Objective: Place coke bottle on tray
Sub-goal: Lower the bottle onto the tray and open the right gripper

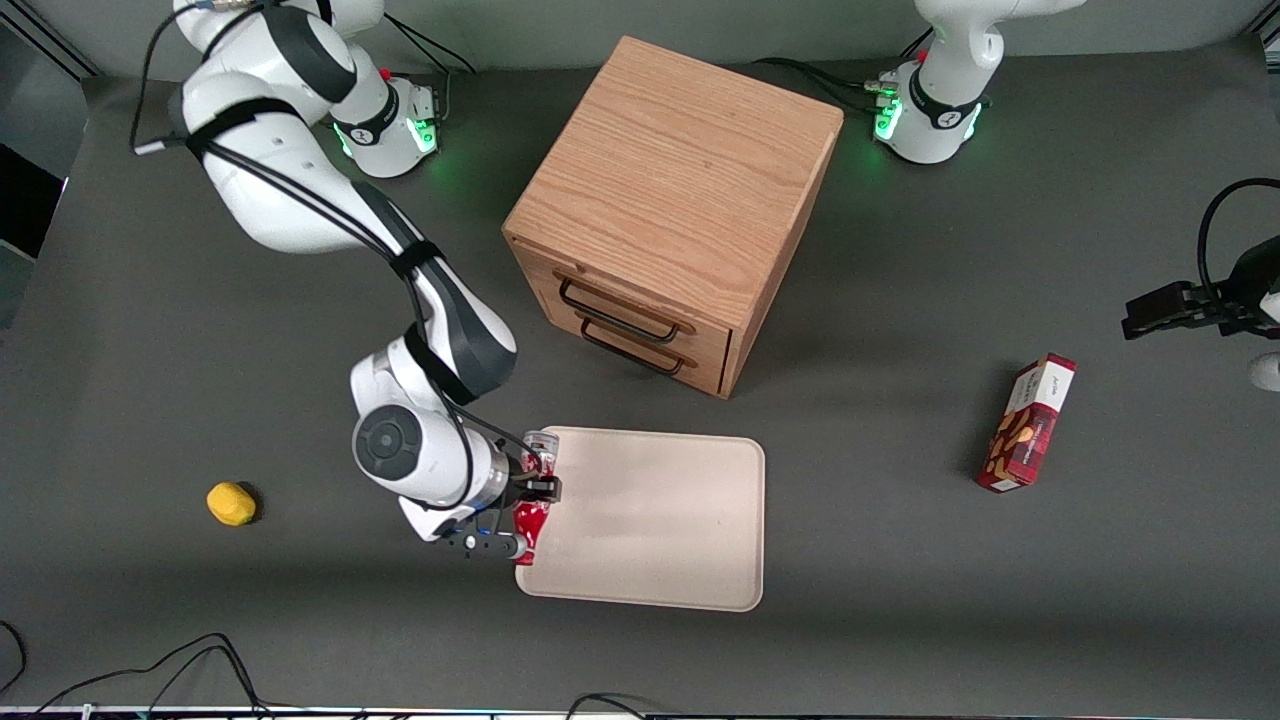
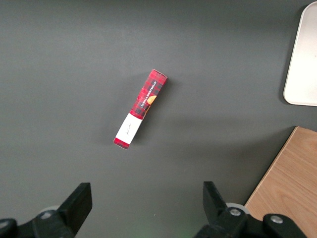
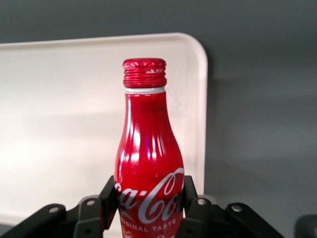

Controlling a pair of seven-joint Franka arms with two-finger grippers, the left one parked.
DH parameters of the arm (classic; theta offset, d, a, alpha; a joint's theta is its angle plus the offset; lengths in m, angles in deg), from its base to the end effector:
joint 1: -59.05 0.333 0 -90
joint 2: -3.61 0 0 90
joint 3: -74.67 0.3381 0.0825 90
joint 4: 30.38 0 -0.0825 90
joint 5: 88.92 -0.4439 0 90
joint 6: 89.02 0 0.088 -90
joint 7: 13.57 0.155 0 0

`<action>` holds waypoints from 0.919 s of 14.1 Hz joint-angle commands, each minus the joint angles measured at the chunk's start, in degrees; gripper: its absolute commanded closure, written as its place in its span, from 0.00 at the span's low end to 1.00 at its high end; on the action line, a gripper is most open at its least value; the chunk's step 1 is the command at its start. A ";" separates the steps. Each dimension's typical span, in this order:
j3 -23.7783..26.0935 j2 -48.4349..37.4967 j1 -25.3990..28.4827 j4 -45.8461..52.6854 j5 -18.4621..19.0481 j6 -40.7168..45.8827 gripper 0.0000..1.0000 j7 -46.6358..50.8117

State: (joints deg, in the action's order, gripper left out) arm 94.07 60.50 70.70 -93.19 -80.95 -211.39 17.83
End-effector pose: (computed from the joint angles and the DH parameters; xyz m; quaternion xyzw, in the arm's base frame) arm 0.7768 0.3584 0.1764 -0.9948 0.0475 -0.0002 0.0906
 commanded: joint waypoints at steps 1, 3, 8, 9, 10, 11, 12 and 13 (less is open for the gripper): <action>0.73 4.53 0.91 3.57 2.66 -3.65 0.98 -0.55; 0.12 5.16 1.18 3.40 3.11 -4.63 0.86 -0.38; -0.15 5.77 1.09 2.78 3.46 -6.83 0.00 -0.03; -0.15 5.69 1.09 2.78 3.46 -6.83 0.00 0.06; -0.15 5.51 1.09 2.78 3.46 -6.83 0.00 0.06; -0.15 4.90 1.00 2.78 3.55 -6.74 0.00 0.15; -0.15 3.50 0.57 2.78 3.46 -6.13 0.00 0.06; -0.15 1.14 0.22 1.56 3.46 -4.48 0.00 0.06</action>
State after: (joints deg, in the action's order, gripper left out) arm 93.95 65.05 71.25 -91.12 -78.96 -218.19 17.82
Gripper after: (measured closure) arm 0.000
